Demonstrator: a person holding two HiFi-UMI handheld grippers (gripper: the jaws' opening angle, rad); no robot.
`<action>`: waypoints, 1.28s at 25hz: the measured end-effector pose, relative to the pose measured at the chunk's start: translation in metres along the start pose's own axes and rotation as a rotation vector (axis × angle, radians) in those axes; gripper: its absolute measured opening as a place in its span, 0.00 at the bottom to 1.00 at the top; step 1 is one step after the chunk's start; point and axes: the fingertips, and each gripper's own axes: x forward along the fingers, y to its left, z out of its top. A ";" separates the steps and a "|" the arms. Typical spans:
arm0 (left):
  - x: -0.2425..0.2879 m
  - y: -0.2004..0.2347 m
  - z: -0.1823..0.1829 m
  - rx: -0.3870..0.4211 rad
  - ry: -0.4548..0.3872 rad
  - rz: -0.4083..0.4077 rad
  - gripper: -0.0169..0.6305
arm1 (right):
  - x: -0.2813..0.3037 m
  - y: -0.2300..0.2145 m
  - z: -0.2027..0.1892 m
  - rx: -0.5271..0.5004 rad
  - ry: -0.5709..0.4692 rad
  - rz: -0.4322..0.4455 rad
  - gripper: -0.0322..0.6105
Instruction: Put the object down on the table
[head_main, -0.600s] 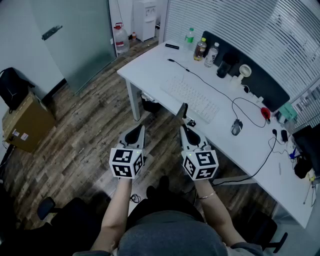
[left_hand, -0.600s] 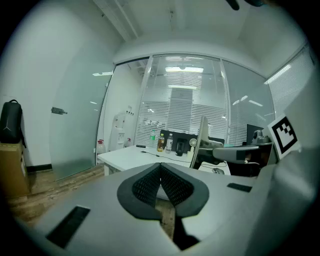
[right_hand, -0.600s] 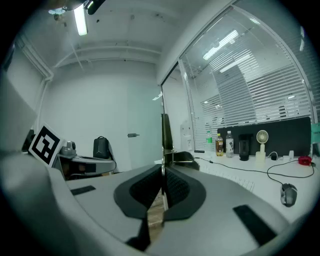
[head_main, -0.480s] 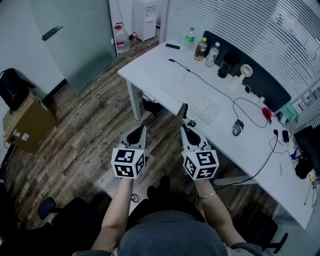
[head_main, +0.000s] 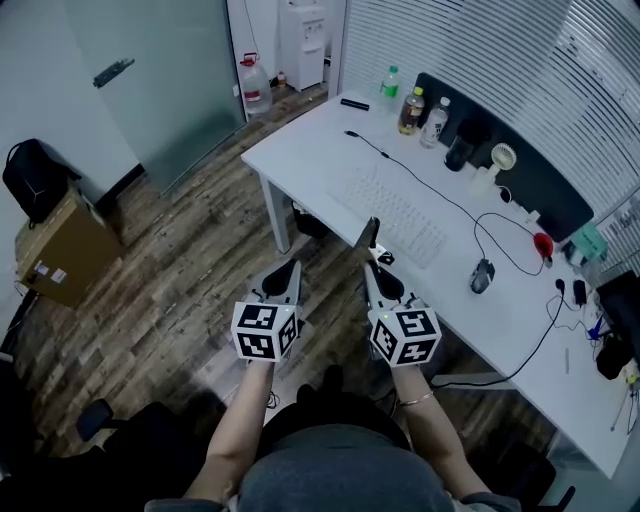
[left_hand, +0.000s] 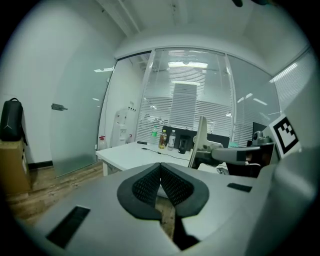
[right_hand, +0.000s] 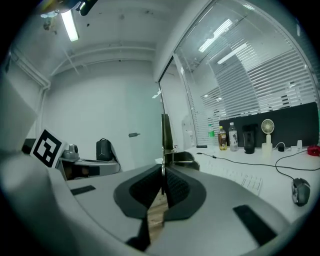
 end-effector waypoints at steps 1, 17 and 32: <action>0.004 0.000 0.001 0.006 0.000 0.002 0.06 | 0.003 -0.002 0.002 -0.005 0.001 0.004 0.06; 0.041 0.032 0.028 -0.004 -0.053 0.135 0.06 | 0.074 -0.015 0.029 0.008 0.001 0.122 0.06; 0.150 0.159 0.054 0.007 0.004 0.073 0.06 | 0.246 -0.011 0.042 0.026 0.057 0.091 0.06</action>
